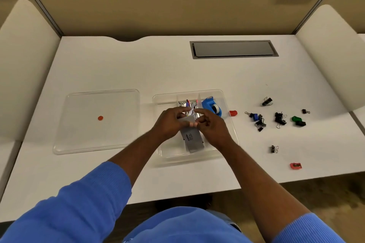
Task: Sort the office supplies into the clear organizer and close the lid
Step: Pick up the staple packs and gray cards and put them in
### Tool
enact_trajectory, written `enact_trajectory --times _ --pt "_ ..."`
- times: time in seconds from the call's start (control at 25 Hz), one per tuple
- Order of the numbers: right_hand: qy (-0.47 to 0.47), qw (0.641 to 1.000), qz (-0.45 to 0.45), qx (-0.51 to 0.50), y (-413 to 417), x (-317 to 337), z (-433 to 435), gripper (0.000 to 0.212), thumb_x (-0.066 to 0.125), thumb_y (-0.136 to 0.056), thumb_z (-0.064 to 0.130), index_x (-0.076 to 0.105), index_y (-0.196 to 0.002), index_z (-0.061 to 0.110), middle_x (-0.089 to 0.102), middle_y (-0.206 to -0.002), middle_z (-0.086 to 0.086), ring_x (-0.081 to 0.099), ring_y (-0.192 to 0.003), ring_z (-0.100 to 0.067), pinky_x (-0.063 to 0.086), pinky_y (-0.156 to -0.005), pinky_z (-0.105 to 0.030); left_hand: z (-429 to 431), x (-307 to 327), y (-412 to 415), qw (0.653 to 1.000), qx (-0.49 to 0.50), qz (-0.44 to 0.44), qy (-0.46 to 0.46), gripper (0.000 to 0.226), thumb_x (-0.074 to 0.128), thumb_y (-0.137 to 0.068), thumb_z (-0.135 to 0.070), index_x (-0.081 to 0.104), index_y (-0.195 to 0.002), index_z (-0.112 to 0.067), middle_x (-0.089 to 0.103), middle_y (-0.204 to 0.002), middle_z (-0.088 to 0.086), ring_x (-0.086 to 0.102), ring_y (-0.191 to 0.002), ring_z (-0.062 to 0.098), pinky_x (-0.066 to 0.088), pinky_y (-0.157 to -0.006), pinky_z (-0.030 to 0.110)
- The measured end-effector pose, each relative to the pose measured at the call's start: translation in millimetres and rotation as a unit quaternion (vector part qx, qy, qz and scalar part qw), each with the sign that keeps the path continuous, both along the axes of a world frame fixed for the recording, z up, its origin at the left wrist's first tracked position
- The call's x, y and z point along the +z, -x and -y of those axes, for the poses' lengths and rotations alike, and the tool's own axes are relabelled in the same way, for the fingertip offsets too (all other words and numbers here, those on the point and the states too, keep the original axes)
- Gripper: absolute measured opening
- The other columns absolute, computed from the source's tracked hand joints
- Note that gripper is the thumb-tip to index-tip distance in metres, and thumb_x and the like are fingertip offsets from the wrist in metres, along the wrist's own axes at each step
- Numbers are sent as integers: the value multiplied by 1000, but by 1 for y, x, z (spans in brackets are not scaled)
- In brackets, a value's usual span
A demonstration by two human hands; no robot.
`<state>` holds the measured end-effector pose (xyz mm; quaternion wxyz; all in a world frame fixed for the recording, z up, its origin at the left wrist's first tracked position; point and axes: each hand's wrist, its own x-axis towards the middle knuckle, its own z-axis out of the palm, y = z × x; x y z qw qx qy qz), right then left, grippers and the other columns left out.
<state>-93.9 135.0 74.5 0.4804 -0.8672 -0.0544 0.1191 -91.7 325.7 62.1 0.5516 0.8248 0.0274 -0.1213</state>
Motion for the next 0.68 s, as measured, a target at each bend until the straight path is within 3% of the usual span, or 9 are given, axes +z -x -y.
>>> enact_trajectory --times 0.08,0.12,0.24,0.36,0.48,0.68 --pt "19 1000 11 10 1 -4 7 41 68 -92 13 64 -128 31 66 -89 7 64 -85 -9 56 -75 -22 -2 -3 3 999 -1 25 -47 65 86 -72 -39 63 -132 -34 73 -111 -10 67 -101 5 51 -89 27" --pt "39 999 17 11 2 -6 10 40 66 -92 13 64 -128 31 64 -89 8 63 -84 -8 54 -72 -19 -4 -5 5 994 -9 50 -101 70 86 -73 -42 58 -137 -34 68 -126 -8 62 -115 8 47 -98 30" --pt "113 993 24 28 4 -12 15 38 62 -95 16 61 -131 29 62 -94 10 60 -84 -7 55 -75 -19 -14 -14 12 952 -103 79 -276 94 75 -76 -61 32 -154 -31 28 -163 -6 19 -152 16 13 -124 44" --pt "160 986 19 36 6 -18 11 40 61 -95 18 59 -134 27 69 -105 3 62 -90 -8 56 -83 -27 -19 -26 16 930 -158 65 -326 109 66 -74 -74 14 -159 -29 3 -168 -3 -8 -154 16 -6 -123 49" --pt "219 973 63 36 9 -21 6 43 63 -92 23 60 -135 25 68 -122 1 65 -108 -19 52 -95 -36 -17 -30 15 929 -155 72 -328 114 63 -73 -79 8 -159 -29 -2 -168 -2 -13 -154 16 -10 -122 48" --pt "282 942 177 31 12 -20 12 54 64 -87 40 55 -137 23 52 -145 -1 44 -137 -24 30 -114 -46 -12 -24 6 927 -151 92 -331 116 58 -72 -83 2 -159 -30 -8 -168 -3 -23 -149 10 -11 -121 48"
